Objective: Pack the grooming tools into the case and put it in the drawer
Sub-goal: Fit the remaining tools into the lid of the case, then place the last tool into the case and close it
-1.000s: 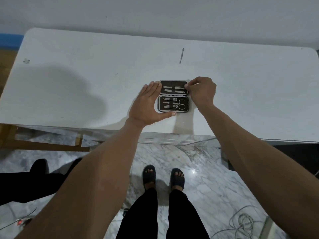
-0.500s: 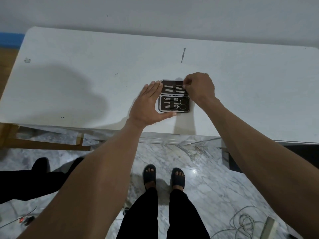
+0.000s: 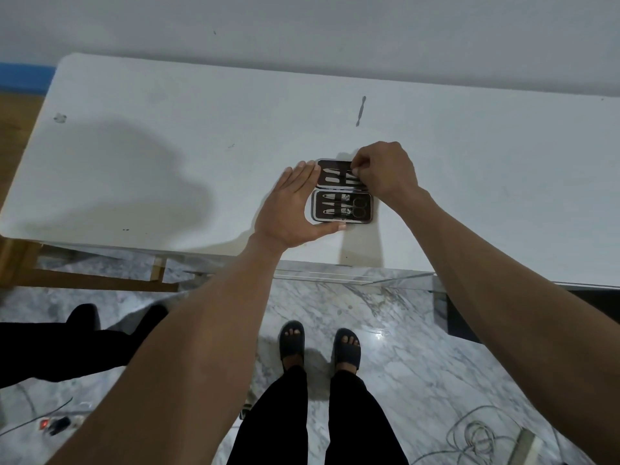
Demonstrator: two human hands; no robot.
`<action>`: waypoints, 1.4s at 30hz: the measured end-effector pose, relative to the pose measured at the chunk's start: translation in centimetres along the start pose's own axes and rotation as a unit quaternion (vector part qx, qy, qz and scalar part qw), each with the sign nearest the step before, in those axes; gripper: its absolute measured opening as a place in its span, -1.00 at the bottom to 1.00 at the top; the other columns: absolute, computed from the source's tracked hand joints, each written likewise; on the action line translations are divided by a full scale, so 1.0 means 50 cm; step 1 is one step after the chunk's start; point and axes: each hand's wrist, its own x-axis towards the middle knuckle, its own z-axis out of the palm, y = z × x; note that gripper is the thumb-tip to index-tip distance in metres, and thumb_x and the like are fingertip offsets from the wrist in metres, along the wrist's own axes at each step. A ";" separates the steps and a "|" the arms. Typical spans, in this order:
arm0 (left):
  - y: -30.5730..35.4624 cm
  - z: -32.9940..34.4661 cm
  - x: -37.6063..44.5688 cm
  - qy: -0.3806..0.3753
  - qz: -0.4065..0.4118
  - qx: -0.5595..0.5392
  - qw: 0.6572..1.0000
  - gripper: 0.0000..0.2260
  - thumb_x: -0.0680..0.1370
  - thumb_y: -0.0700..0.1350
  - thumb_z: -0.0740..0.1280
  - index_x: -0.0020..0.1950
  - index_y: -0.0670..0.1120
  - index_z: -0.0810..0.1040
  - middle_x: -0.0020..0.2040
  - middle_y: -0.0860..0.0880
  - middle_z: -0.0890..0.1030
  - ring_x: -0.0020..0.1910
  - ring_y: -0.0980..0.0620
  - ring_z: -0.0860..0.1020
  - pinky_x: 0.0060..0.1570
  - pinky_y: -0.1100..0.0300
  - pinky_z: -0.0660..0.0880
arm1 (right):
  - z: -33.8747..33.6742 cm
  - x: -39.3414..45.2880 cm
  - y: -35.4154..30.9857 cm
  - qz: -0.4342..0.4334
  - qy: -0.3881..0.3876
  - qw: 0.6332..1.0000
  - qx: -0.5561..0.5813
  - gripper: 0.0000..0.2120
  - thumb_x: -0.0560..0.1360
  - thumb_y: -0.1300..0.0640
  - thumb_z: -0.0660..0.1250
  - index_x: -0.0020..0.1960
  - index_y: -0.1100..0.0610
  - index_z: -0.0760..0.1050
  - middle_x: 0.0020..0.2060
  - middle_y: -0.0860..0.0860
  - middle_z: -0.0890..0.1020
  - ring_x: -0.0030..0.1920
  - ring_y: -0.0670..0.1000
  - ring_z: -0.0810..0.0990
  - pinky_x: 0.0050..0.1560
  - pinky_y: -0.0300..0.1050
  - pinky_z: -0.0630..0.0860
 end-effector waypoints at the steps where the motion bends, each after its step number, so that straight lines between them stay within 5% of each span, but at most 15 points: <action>1: 0.000 0.000 0.000 -0.001 0.000 0.000 1.000 0.06 0.39 0.51 0.34 0.62 -0.22 0.27 0.62 -0.13 0.31 0.64 -0.07 0.22 0.64 -0.07 0.12 | -0.003 0.002 0.001 0.005 0.001 1.000 0.005 -0.81 0.45 0.20 0.31 -0.08 0.03 0.69 -0.11 0.01 0.70 -0.05 0.07 0.62 -0.05 -0.03 0.59; 11: -0.001 0.000 0.000 0.000 -0.002 -0.005 1.000 0.04 0.39 0.48 0.38 0.62 -0.22 0.28 0.62 -0.12 0.31 0.64 -0.05 0.21 0.63 -0.08 0.14 | -0.033 0.059 0.005 0.107 0.104 0.984 0.093 -0.86 0.46 0.17 0.35 -0.11 0.08 0.69 -0.14 0.01 0.73 -0.12 0.05 0.66 -0.08 -0.05 0.62; 22: -0.003 0.002 0.008 0.018 0.000 -0.011 1.000 0.07 0.36 0.50 0.41 0.58 -0.25 0.33 0.60 -0.14 0.34 0.63 -0.05 0.24 0.63 -0.07 0.16 | -0.002 0.169 -0.013 0.176 0.106 0.972 0.116 -0.81 0.41 -0.02 0.45 -0.06 0.07 0.67 -0.18 -0.06 0.65 -0.16 0.02 0.62 -0.18 -0.13 0.52; 29: -0.004 -0.003 0.010 -0.018 -0.014 -0.001 1.000 0.09 0.36 0.50 0.42 0.62 -0.23 0.27 0.64 -0.11 0.28 0.66 -0.01 0.17 0.64 -0.06 0.12 | 0.018 0.195 -0.027 0.178 0.119 0.974 0.066 -0.90 0.47 0.18 0.39 -0.09 0.10 0.68 -0.16 0.06 0.70 -0.20 0.08 0.62 -0.26 -0.17 0.45; 35: -0.003 -0.003 0.011 -0.014 -0.015 -0.003 1.000 0.09 0.36 0.49 0.44 0.61 -0.23 0.28 0.63 -0.12 0.29 0.65 -0.02 0.19 0.63 -0.07 0.13 | 0.033 0.192 -0.030 0.137 0.087 0.986 -0.040 -0.82 0.57 0.17 0.28 0.11 0.20 0.56 0.02 0.14 0.63 0.11 0.19 0.58 -0.15 -0.07 0.46; 42: -0.001 -0.002 0.009 0.004 -0.011 -0.003 1.000 0.08 0.36 0.49 0.44 0.60 -0.24 0.31 0.61 -0.13 0.33 0.64 -0.04 0.22 0.63 -0.06 0.15 | 0.024 0.169 0.002 0.111 0.102 0.988 -0.043 -0.81 0.55 0.08 0.35 0.10 0.13 0.61 0.01 0.10 0.64 0.11 0.17 0.56 -0.06 -0.01 0.53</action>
